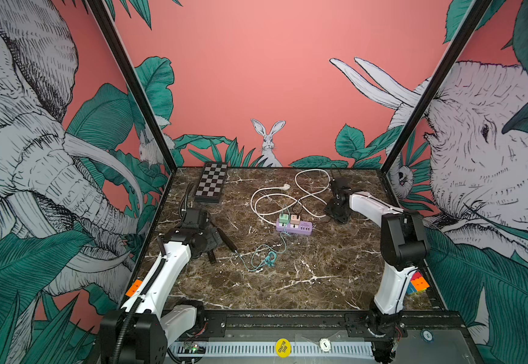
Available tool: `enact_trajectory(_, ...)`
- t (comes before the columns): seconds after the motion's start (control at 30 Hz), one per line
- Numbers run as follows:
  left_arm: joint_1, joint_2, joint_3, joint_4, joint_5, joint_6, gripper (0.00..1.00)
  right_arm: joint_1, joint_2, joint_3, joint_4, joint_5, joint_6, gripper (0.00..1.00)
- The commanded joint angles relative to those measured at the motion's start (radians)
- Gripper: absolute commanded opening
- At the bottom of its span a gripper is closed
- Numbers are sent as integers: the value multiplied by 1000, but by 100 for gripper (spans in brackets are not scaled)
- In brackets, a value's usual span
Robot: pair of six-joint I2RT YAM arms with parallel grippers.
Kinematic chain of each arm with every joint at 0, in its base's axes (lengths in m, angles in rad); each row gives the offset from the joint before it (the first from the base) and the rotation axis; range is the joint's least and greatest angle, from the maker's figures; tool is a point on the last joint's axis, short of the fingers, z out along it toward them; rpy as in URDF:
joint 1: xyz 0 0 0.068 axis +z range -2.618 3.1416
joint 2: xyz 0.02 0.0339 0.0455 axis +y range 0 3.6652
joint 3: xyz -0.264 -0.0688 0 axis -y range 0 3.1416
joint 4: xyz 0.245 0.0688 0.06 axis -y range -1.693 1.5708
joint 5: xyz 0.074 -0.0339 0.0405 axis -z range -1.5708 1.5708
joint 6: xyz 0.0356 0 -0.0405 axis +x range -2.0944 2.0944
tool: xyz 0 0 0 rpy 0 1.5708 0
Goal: Charge the electric toothbrush
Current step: Pick up the charging cable from the center of the board.
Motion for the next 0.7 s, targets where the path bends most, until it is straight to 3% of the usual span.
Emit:
enact_trajectory(0.0, 24, 25, -24, -1, 14, 3, 99, -4, 58, 94, -72, 75, -14, 44)
enact_trajectory(0.2, 33, 25, -36, 18, 23, 9, 99, -33, 77, 79, -38, 96, -5, 45)
enact_trajectory(0.4, 33, 37, -34, 25, 32, 11, 99, -31, 101, 76, -28, 67, 2, 37)
enact_trajectory(0.67, 34, 45, -47, 37, 28, 10, 99, -16, 119, 9, 23, 39, 30, 35)
